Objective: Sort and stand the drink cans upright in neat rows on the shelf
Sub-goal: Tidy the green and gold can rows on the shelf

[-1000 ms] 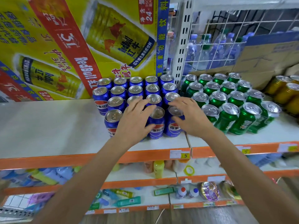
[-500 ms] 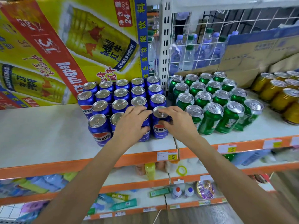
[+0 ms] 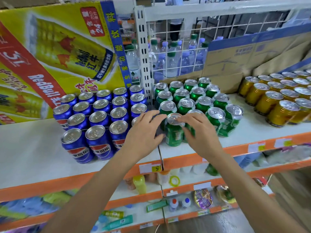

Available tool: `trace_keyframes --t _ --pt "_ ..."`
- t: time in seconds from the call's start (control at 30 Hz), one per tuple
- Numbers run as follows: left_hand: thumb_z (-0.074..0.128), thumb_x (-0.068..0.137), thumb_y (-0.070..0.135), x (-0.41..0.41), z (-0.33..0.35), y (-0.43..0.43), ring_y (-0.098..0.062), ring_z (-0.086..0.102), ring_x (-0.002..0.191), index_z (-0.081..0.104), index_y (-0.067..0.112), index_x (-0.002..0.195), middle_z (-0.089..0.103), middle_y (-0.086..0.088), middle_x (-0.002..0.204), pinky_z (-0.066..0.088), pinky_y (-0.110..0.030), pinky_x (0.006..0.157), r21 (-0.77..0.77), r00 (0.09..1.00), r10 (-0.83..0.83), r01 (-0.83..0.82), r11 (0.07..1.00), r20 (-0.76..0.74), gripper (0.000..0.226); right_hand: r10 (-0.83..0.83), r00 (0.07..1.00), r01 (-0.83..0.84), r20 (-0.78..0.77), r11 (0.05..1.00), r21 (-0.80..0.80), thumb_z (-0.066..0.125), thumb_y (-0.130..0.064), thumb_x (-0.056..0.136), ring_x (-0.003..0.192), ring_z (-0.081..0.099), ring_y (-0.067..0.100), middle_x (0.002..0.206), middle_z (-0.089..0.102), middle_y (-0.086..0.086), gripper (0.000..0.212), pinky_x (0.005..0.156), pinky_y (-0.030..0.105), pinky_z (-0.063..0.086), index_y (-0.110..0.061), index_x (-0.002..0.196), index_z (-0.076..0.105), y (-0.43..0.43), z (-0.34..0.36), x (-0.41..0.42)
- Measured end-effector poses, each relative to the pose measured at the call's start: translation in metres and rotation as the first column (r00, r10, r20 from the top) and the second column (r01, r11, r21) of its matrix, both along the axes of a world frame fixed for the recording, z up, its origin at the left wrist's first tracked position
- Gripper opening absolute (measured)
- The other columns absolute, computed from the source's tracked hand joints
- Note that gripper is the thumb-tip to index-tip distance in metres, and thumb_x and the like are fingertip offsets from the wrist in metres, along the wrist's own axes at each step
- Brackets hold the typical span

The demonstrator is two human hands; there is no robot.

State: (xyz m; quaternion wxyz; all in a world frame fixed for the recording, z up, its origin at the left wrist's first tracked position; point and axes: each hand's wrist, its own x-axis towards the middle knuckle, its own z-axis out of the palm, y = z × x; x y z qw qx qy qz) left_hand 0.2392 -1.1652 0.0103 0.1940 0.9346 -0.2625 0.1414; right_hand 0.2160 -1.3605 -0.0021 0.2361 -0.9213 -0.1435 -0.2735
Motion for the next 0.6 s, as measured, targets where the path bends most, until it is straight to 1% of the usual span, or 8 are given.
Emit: trace_keyframes --t 0.03,0.1,0.17,0.23,0.3,0.4,0.5,0.6 --pt "0.067 0.084 0.023 0.001 -0.002 -0.011 -0.025 0.04 0.128 0.044 0.021 0.14 0.041 -0.003 0.143 0.043 -0.039 0.098 0.016 1.0 -0.009 0.009 1.0 -0.021 0.06 -0.016 1.0 0.016 0.003 1.0 0.013 0.065 0.005 0.079 0.1 0.057 0.031 0.105 0.064 0.008 0.03 0.085 0.025 0.039 -0.009 0.105 0.068 -0.013 0.002 0.0" --pt "0.065 0.085 0.026 0.002 -0.006 -0.03 -0.025 0.045 0.125 0.038 0.025 0.142 0.036 -0.002 0.145 0.047 -0.038 0.093 0.067 0.997 0.019 -0.014 0.998 -0.074 0.064 -0.047 0.999 0.047 -0.026 0.999 -0.001 0.064 0.006 0.078 0.103 0.054 0.031 0.109 0.063 0.006 0.036 0.086 0.029 0.041 -0.011 0.109 0.067 -0.036 0.002 0.003" --pt "0.064 0.086 0.035 0.004 -0.012 -0.043 -0.028 0.051 0.118 0.028 0.029 0.145 0.032 -0.002 0.146 0.048 -0.038 0.085 0.161 0.987 0.098 -0.077 0.984 -0.124 0.068 -0.066 0.995 0.062 -0.08 0.997 -0.05 0.067 0.005 0.075 0.107 0.05 0.031 0.114 0.061 0.007 0.043 0.089 0.033 0.041 -0.012 0.115 0.064 -0.055 -0.002 0.007" --pt "0.063 0.087 0.041 0.005 -0.019 -0.052 -0.032 0.055 0.111 0.021 0.034 0.146 0.035 -0.003 0.144 0.051 -0.04 0.081 0.19 0.97 0.173 -0.139 0.972 -0.174 0.073 -0.053 0.993 0.04 -0.104 0.992 -0.12 0.071 0.001 0.074 0.111 0.047 0.03 0.115 0.059 0.008 0.048 0.093 0.038 0.043 -0.011 0.12 0.061 -0.068 -0.008 0.009" --pt "0.063 0.087 0.04 0.005 -0.026 -0.06 -0.034 0.056 0.108 0.017 0.035 0.147 0.041 -0.008 0.139 0.049 -0.041 0.083 0.115 0.95 0.222 -0.201 0.973 -0.222 0.076 -0.015 0.995 -0.003 -0.097 0.983 -0.185 0.074 -0.003 0.072 0.112 0.05 0.031 0.115 0.06 0.009 0.051 0.094 0.04 0.044 -0.009 0.121 0.06 -0.075 -0.011 0.012" --pt "0.067 0.084 0.037 -0.002 -0.037 -0.074 -0.035 0.058 0.104 0.011 0.029 0.15 0.05 -0.016 0.131 0.046 -0.04 0.078 -0.035 0.915 0.298 -0.318 0.947 -0.273 0.087 0.026 0.995 -0.046 -0.093 0.975 -0.216 0.078 -0.009 0.068 0.107 0.055 0.035 0.113 0.061 0.011 0.053 0.091 0.041 0.045 -0.008 0.118 0.061 -0.08 -0.009 0.018" --pt "0.072 0.081 0.033 -0.008 -0.05 -0.084 -0.036 0.056 0.113 0.007 0.023 0.151 0.051 -0.015 0.136 0.046 -0.041 0.08 -0.171 0.891 0.356 -0.411 0.895 -0.281 0.096 0.048 0.992 -0.078 -0.118 0.963 -0.258 0.082 -0.015 0.065 0.108 0.056 0.036 0.114 0.061 0.013 0.058 0.091 0.044 0.045 -0.008 0.118 0.06 -0.08 -0.006 0.027" --pt "0.074 0.08 0.03 -0.006 -0.055 -0.087 -0.035 0.055 0.116 0.009 0.024 0.151 0.052 -0.013 0.137 0.045 -0.042 0.082 -0.228 0.888 0.366 -0.431 0.873 -0.278 0.096 0.07 0.983 -0.12 -0.172 0.947 -0.299 0.084 -0.015 0.061 0.108 0.057 0.037 0.117 0.061 0.014 0.066 0.09 0.049 0.046 -0.011 0.122 0.059 -0.075 -0.005 0.034"
